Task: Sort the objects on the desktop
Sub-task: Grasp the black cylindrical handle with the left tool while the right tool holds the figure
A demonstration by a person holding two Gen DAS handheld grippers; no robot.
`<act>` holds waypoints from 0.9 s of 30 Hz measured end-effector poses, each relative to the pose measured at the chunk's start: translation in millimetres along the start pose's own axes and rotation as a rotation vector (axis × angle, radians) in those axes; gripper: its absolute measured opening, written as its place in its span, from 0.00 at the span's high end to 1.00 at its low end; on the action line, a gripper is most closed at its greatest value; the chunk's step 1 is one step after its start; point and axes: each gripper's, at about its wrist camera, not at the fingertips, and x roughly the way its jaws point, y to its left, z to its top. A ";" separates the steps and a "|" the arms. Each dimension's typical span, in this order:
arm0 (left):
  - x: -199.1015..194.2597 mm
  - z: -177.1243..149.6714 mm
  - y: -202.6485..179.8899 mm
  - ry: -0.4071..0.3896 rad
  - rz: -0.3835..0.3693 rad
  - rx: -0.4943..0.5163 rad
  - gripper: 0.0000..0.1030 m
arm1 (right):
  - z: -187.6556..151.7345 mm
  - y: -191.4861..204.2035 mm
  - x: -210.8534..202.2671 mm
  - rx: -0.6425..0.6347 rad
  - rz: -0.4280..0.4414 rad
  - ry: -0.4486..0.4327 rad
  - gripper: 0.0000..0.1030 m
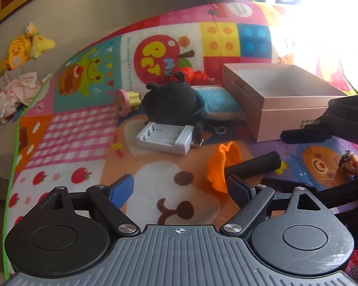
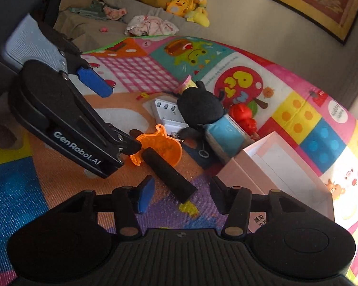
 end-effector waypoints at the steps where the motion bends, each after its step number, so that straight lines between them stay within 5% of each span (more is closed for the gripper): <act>1: -0.7 0.2 1.1 -0.002 -0.002 -0.004 0.12 | 0.4 -0.3 7.7 -0.009 -0.001 0.017 0.66; 8: -1.9 -1.3 1.4 -0.003 -0.032 -0.013 0.08 | -18.7 -5.9 -11.0 -0.071 -0.039 0.035 0.92; 13: 4.3 -2.3 -10.1 0.009 -0.059 0.006 0.08 | -47.2 -23.3 -17.3 -0.076 -0.163 0.104 0.92; 18: 3.9 1.3 -19.5 0.001 -0.072 0.023 0.08 | -61.2 -56.2 -43.6 0.149 -0.176 0.090 0.91; 21: -2.5 4.9 -23.3 -0.026 -0.112 0.011 0.09 | -70.3 -64.8 -62.9 0.263 -0.160 0.063 0.70; 23: -5.6 9.8 -32.2 -0.042 -0.161 0.019 0.09 | -78.7 -64.9 -75.6 0.314 -0.162 0.044 0.45; 27: 1.6 18.7 -53.5 -0.076 -0.237 0.056 0.09 | -91.0 -63.6 -88.3 0.376 -0.160 0.045 0.30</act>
